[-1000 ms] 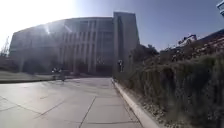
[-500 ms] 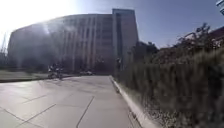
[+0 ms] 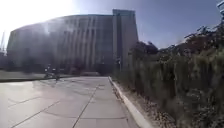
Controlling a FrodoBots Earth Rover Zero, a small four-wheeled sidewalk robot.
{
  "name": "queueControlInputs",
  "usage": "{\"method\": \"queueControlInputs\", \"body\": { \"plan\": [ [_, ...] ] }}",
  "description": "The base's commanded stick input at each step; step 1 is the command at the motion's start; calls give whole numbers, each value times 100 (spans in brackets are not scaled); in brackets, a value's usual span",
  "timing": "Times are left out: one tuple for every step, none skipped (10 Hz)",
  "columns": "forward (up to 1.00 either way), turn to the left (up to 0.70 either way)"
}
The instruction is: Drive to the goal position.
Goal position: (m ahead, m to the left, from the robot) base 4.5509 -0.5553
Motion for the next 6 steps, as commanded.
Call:
{"method": "queueControlInputs", "body": {
  "plan": [
    [70,20],
    [70,22],
    [70,22],
    [70,20],
    [70,18],
    [70,16]
  ]
}}
